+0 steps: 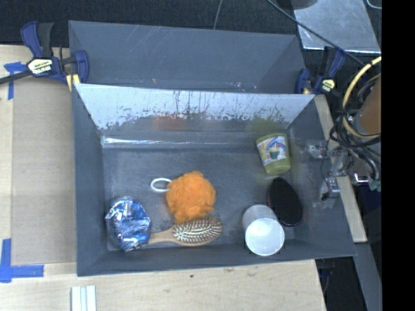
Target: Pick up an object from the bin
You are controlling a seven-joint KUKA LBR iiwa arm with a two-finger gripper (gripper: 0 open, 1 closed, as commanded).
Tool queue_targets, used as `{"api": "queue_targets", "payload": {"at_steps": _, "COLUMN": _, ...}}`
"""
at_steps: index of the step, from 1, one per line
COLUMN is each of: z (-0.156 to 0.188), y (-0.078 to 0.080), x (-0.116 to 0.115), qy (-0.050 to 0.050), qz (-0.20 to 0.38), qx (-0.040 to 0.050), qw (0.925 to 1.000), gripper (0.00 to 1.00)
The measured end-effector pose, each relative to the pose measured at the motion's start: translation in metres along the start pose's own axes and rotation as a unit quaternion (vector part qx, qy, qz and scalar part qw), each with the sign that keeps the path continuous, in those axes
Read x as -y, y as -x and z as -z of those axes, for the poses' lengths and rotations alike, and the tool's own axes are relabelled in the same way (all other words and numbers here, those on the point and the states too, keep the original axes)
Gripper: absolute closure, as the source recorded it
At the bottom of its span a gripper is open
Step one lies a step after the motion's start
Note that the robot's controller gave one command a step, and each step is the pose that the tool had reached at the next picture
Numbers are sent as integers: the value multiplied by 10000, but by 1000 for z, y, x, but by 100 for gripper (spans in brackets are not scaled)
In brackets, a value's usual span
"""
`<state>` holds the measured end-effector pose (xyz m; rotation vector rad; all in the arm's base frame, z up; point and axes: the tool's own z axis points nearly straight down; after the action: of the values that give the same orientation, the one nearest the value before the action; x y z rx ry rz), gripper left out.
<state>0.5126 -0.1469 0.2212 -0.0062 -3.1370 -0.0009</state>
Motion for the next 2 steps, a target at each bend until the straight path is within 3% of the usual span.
{"api": "queue_targets", "payload": {"at_steps": 1, "z": -51, "y": -7, "x": -80, "qy": 19, "qz": 268, "qx": -12, "qw": 9996, "gripper": 0}}
{"api": "queue_targets", "payload": {"at_steps": 2, "z": -153, "y": 23, "x": -88, "qy": 24, "qz": 1292, "qx": -17, "qw": 9916, "gripper": 0}}
